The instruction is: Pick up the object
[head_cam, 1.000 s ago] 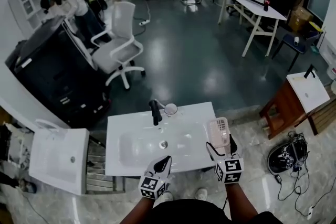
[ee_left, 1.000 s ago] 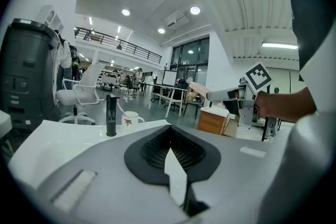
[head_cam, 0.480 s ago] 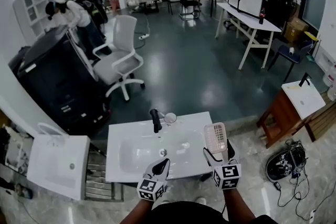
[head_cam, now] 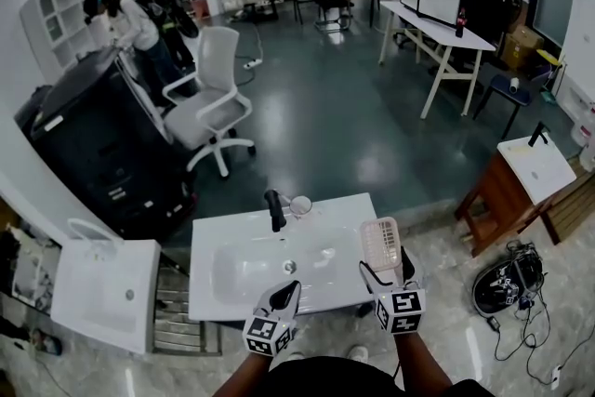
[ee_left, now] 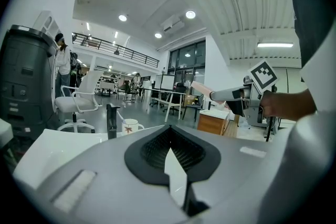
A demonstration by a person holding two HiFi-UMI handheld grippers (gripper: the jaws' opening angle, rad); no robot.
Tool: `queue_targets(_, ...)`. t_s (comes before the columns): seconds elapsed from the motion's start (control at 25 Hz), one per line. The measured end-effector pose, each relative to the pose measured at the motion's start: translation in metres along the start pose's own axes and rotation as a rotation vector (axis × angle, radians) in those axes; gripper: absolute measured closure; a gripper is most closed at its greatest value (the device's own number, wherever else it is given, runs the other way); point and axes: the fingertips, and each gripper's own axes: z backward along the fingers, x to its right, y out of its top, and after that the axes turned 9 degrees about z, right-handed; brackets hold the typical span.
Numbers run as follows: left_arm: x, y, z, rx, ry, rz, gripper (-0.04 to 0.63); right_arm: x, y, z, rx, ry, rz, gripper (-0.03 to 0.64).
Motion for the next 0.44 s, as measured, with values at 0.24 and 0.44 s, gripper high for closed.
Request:
queue_targets(0.24,-0.0023,0.0039,0.0036,0.003,0.004,-0.003,0.577,-0.0025,0.0039,-0.0009,0.008,-0.005,0.013,0.19)
queue_targets(0.44,-0.0021,0.0036,0.0044,-0.001,0.004,0.0,0.577,-0.0039,0.0023,-0.001,0.004,-0.007,0.009,0.19)
